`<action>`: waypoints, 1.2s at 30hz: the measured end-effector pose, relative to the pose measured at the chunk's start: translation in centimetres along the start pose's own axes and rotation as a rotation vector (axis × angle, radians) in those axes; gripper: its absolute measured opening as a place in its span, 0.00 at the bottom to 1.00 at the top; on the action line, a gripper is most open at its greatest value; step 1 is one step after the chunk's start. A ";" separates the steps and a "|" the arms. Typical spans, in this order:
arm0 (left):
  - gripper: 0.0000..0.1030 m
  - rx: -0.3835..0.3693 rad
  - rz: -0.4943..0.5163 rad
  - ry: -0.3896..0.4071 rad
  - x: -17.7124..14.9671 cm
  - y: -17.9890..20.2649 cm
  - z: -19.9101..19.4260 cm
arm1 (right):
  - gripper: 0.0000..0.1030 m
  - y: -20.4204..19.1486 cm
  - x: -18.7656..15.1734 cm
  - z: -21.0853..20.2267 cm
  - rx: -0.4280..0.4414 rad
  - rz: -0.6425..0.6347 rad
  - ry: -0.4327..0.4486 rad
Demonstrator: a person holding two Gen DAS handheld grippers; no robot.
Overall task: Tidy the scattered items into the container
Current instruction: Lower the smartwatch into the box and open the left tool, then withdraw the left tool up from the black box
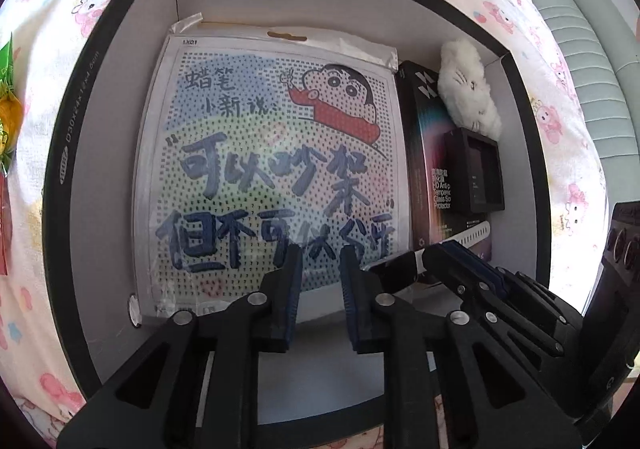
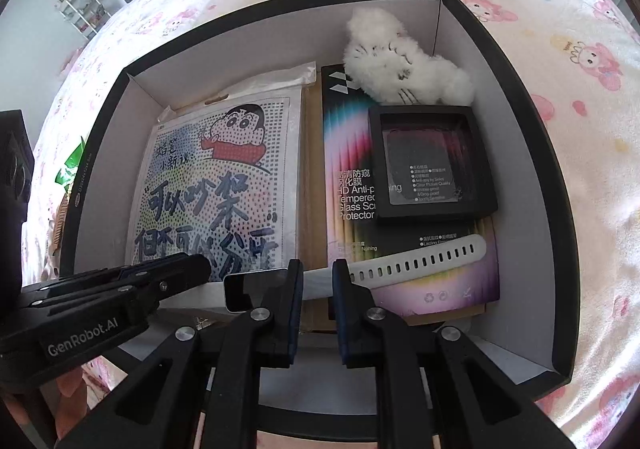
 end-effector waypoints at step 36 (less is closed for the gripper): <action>0.40 0.029 0.207 0.318 -2.4 0.0 -9.8 | 0.14 -2.3 0.2 -5.6 -0.073 -0.029 0.231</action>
Point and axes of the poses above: each gripper's, at about its wrist camera, not at the fingertips, and z roughly the way its jaws point, y to its right, x to its top, the point moved 1 cm from there along z, roughly the way its jaws point, and after that the axes turned 3 degrees about -x, right-handed, at the moved point
